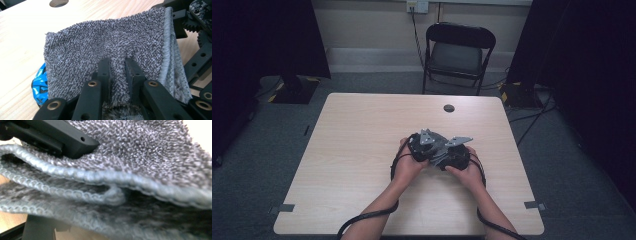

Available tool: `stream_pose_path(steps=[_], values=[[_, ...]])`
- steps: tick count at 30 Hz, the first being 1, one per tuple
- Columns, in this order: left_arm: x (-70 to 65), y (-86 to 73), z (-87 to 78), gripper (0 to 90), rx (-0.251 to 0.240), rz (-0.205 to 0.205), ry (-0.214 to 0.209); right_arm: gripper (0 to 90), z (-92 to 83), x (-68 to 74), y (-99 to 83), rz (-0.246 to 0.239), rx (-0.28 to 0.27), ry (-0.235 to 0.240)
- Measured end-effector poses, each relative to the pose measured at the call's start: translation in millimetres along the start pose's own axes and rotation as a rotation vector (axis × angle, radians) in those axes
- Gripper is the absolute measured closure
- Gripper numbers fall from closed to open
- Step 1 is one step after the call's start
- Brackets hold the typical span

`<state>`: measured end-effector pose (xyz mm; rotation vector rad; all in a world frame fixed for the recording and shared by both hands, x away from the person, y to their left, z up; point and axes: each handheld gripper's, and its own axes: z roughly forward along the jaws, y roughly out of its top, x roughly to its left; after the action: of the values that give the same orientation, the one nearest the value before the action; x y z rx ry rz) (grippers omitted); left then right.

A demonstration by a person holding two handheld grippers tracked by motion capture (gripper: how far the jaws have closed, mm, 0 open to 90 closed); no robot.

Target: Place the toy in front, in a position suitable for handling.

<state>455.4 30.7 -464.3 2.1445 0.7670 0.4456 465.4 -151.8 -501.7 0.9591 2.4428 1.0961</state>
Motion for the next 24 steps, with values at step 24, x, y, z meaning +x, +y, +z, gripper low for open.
stream_pose_path(steps=[24], values=[[16.0, 3.1, -1.8, 76.6, 0.011, -0.028, 0.020, 24.5, 0.1, 0.0, 0.0, 0.001, 0.000, 0.001]])
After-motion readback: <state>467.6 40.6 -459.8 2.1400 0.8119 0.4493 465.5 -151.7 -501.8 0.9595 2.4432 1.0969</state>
